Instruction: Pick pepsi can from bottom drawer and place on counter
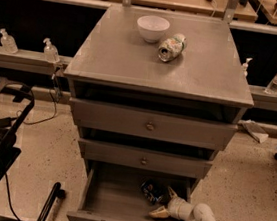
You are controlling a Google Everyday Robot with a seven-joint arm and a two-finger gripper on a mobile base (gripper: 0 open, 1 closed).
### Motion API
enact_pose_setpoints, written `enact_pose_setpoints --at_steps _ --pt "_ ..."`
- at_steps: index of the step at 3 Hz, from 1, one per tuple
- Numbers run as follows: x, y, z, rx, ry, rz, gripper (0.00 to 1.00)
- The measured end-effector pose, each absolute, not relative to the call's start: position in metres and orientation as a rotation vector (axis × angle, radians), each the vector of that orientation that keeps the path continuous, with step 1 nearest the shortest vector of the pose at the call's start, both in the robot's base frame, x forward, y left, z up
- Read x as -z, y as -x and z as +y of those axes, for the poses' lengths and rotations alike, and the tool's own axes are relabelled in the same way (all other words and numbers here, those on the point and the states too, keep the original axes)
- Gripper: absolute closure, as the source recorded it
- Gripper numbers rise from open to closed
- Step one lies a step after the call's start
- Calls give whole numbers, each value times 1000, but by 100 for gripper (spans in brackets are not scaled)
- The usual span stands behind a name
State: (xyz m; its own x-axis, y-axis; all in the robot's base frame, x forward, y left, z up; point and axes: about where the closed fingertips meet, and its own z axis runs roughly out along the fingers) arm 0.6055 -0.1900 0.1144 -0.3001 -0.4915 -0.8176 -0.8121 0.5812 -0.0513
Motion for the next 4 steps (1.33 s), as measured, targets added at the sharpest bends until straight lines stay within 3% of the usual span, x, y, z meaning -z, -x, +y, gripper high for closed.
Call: enact_pose_setpoints --at_steps 2,3,4 --pt "-114 -606 -190 -478 1043 1963 0" --pt "-115 -606 -190 -478 1043 1962 26" --pt "-115 -606 -190 -478 1043 1962 36"
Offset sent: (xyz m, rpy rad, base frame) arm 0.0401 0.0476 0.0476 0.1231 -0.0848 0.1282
